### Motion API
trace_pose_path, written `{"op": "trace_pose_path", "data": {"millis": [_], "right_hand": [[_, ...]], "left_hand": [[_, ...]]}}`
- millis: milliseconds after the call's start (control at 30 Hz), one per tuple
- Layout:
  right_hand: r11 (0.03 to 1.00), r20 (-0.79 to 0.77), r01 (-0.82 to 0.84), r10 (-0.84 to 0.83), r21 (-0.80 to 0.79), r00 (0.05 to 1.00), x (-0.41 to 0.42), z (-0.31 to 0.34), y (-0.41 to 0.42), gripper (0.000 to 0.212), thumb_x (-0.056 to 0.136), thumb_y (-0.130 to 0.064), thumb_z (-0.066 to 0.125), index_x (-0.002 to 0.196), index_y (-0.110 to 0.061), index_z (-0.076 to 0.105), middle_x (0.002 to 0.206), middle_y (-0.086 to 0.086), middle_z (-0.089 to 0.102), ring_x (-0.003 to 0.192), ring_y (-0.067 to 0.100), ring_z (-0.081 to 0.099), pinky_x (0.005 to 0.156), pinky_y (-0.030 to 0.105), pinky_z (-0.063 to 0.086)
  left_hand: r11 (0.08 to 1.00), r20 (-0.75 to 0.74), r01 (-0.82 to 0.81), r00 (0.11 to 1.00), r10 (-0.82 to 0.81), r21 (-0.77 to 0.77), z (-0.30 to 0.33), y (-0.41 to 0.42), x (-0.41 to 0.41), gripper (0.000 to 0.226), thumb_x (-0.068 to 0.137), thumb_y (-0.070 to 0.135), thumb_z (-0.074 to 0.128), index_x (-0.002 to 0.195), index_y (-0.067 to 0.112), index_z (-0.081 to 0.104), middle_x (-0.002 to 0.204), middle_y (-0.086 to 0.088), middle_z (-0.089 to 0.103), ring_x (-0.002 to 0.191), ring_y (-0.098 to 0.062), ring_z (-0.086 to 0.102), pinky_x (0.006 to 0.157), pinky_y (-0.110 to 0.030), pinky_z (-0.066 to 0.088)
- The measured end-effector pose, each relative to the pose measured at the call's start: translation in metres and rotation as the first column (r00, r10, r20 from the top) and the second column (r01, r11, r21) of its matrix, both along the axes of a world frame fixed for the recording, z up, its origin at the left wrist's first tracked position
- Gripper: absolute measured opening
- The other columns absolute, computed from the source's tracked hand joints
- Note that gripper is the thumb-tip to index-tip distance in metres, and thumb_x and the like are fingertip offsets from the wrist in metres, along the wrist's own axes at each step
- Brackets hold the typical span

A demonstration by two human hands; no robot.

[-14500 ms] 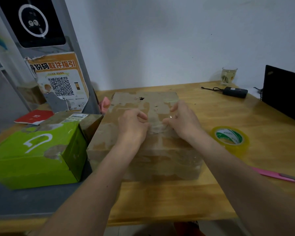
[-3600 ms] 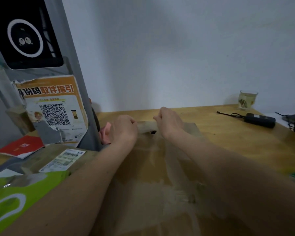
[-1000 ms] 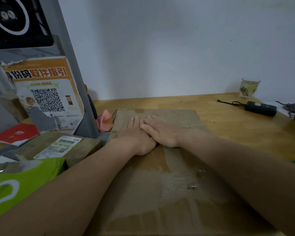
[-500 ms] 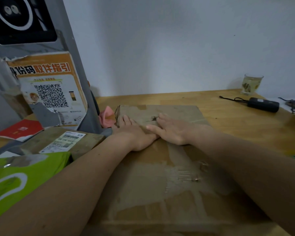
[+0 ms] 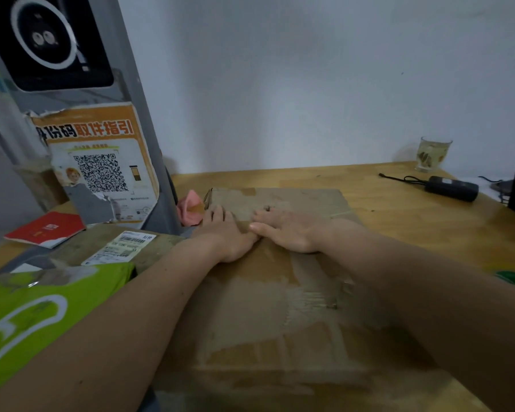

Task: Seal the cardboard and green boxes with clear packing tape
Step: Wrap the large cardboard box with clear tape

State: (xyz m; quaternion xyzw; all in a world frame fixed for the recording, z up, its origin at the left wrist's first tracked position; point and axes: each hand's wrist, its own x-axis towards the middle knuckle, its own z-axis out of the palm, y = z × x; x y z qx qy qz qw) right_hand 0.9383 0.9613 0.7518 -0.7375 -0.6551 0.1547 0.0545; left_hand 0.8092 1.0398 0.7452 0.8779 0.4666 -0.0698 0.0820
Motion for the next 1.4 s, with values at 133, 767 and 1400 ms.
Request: {"op": "trace_pose_path", "data": {"millis": [133, 767, 1400], "right_hand": [[0.997, 0.011, 0.064, -0.064, -0.038, 0.998, -0.001, 0.015, -0.021, 0.063, 0.1, -0.056, 0.023, 0.152, -0.02, 0.027, 0.161, 0.0, 0.019, 0.147, 0.02, 0.02, 0.119, 0.035, 0.015], [0.772, -0.474, 0.614, -0.483, 0.166, 0.736, -0.02, -0.019, -0.203, 0.052, 0.1, -0.039, 0.047, 0.146, -0.02, 0.033, 0.145, 0.005, 0.046, 0.13, 0.026, 0.045, 0.104, 0.036, 0.038], [0.516, -0.627, 0.809, -0.539, 0.282, 0.562, 0.002, -0.009, -0.195, 0.05, 0.089, -0.044, 0.062, 0.13, -0.015, 0.055, 0.129, 0.007, 0.057, 0.116, 0.028, 0.052, 0.087, 0.035, 0.041]], "left_hand": [[0.991, 0.121, -0.13, 0.984, 0.131, -0.014, 0.003, -0.007, -0.018, 0.099, 0.087, 0.078, 0.034, 0.157, 0.015, 0.003, 0.163, -0.008, -0.018, 0.149, -0.033, -0.015, 0.122, -0.052, 0.004], [0.547, 0.579, 0.188, 0.248, 0.777, -0.816, -0.017, -0.148, -0.148, 0.022, 0.087, 0.035, 0.065, 0.101, 0.02, 0.074, 0.092, -0.004, 0.077, 0.079, -0.02, 0.072, 0.075, -0.034, 0.052], [0.626, 0.647, 0.161, 0.202, 0.736, -0.763, -0.03, -0.196, -0.139, 0.053, 0.086, 0.052, 0.063, 0.135, 0.035, 0.053, 0.125, 0.004, 0.064, 0.111, -0.019, 0.058, 0.084, -0.038, 0.049]]}}
